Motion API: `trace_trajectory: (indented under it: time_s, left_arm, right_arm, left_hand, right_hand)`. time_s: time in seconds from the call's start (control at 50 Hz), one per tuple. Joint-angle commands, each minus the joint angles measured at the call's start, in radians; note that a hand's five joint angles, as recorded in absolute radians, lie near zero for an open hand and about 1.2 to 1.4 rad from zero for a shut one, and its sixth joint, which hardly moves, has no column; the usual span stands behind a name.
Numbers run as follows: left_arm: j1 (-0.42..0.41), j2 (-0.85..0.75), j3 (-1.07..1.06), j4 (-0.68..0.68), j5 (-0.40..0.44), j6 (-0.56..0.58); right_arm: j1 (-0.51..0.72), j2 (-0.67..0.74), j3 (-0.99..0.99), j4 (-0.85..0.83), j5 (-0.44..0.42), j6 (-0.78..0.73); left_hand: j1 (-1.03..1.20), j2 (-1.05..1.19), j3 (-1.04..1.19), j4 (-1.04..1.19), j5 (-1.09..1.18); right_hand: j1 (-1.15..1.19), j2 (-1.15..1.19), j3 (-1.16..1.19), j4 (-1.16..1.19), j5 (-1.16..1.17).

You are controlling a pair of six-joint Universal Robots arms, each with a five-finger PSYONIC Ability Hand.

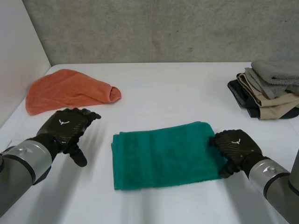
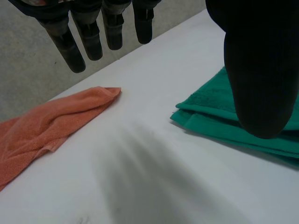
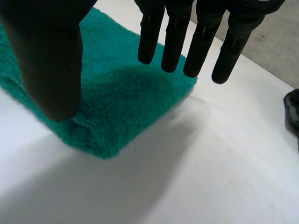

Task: Fold the laundry.

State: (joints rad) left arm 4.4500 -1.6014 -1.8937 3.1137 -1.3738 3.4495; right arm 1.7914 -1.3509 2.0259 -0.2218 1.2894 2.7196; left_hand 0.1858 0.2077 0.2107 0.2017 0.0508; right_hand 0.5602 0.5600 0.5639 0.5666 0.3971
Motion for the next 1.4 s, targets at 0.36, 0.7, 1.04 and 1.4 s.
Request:
trace_trajectory:
  time_s: [0.36, 0.7, 1.04, 1.4]
  left_arm:
    - [0.038, 0.06, -0.01, -0.003, 0.001, -0.001]
    - [-0.006, 0.032, 0.018, -0.004, -0.002, -0.069]
    - [-0.343, -0.228, 0.223, -0.023, -0.166, -0.223]
    - [-0.311, -0.375, 0.292, -0.145, -0.306, -0.147]
  right_arm:
    - [0.458, -0.038, -0.196, -0.126, 0.18, -0.155]
    - [0.661, 0.254, -0.389, -0.105, 0.237, -0.005]
    - [0.381, 0.234, -0.506, 0.217, 0.064, 0.479]
    - [0.431, 0.337, -0.599, 0.253, 0.261, 0.194]
  left_hand:
    - [-0.011, -0.033, -0.036, -0.027, -0.051]
    - [-0.011, -0.033, -0.036, -0.027, -0.051]
    - [-0.011, -0.033, -0.036, -0.027, -0.051]
    - [-0.011, -0.033, -0.036, -0.027, -0.051]
  right_hand:
    - [0.836, 0.836, 0.832, 0.83, 0.825]
    - [-0.386, -0.385, -0.389, -0.392, -0.397]
    - [-0.386, -0.385, -0.389, -0.392, -0.397]
    - [-0.386, -0.385, -0.389, -0.392, -0.397]
